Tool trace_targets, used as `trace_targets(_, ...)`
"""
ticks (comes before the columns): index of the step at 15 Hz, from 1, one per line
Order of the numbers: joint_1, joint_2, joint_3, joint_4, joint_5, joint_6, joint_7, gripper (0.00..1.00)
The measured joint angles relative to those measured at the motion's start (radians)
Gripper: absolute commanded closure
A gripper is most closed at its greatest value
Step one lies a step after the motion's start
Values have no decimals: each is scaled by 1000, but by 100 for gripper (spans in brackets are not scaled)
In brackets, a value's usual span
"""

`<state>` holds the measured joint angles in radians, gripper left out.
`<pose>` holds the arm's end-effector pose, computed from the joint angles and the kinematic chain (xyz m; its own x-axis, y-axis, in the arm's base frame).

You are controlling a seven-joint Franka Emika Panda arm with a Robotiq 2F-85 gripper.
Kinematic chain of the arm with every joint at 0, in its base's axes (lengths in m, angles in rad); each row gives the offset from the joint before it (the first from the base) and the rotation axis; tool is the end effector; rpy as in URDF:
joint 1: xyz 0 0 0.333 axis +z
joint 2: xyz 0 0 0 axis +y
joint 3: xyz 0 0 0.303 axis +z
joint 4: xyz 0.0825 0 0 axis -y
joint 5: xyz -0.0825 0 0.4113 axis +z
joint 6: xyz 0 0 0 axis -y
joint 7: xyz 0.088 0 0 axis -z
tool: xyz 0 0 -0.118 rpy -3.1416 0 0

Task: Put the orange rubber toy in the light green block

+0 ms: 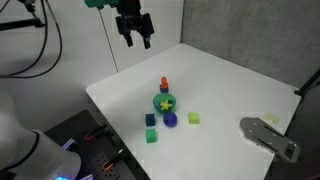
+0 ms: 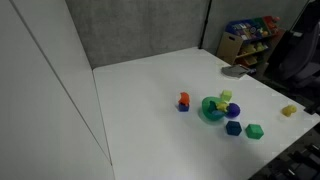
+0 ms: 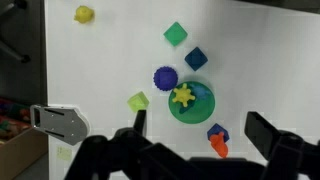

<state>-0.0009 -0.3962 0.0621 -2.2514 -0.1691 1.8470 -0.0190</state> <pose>0.4645 0.0149 0.4907 0.9926 0.1204 -0.0172 0.1215 -0.9752 0.1848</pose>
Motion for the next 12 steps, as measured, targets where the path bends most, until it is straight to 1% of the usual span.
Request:
trace_targets(8,6,6,0,0,0,2,1,0)
trace_targets(12,23,30,1,4,2,31,4,0)
